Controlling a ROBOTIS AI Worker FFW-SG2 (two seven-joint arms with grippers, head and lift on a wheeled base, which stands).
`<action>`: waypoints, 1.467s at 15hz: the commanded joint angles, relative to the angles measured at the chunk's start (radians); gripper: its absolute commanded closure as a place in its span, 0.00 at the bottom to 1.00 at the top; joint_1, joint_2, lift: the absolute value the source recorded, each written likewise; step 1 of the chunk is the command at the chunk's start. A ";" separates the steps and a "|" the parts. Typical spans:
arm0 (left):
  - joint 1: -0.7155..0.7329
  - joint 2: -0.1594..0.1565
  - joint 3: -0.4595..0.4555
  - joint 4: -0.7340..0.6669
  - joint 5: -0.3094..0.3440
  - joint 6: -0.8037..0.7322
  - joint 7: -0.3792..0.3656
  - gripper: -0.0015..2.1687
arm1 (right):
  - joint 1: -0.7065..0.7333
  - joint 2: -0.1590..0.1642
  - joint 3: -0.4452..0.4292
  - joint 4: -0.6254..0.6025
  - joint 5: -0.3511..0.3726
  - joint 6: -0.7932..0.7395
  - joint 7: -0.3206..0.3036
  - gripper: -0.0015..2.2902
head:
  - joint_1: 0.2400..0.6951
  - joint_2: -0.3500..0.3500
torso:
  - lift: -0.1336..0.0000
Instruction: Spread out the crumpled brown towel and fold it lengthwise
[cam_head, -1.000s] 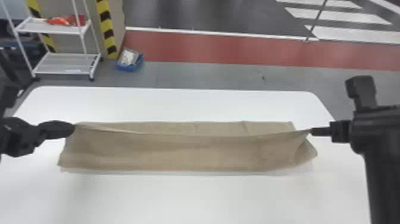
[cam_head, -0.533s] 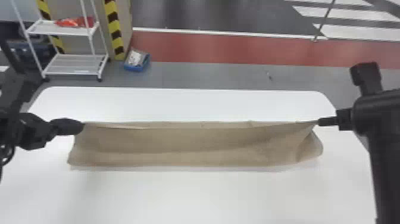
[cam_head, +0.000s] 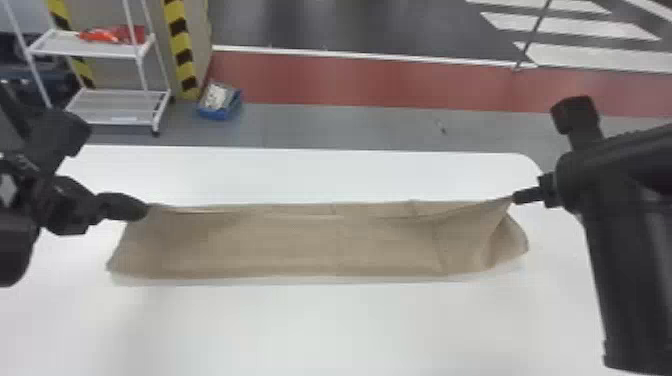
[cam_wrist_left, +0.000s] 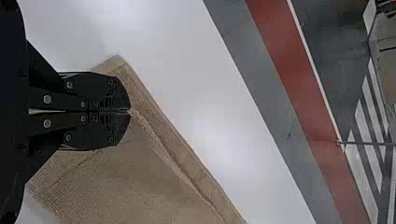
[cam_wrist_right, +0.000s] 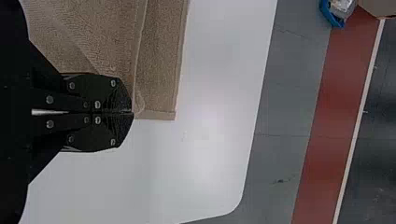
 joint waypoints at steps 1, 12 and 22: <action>-0.032 -0.004 -0.006 0.012 -0.008 0.016 -0.015 0.67 | -0.045 0.003 0.010 0.054 -0.001 -0.009 0.007 0.94 | 1.00 0.32 | 0.07; -0.050 0.013 0.000 0.014 -0.051 0.071 -0.039 0.67 | -0.158 0.020 -0.011 0.226 -0.009 -0.070 -0.010 0.94 | 1.00 0.35 | 0.07; -0.113 0.008 -0.020 0.114 -0.057 0.068 -0.021 0.67 | -0.179 0.021 -0.005 0.341 0.054 -0.162 -0.029 0.94 | 1.00 0.34 | 0.07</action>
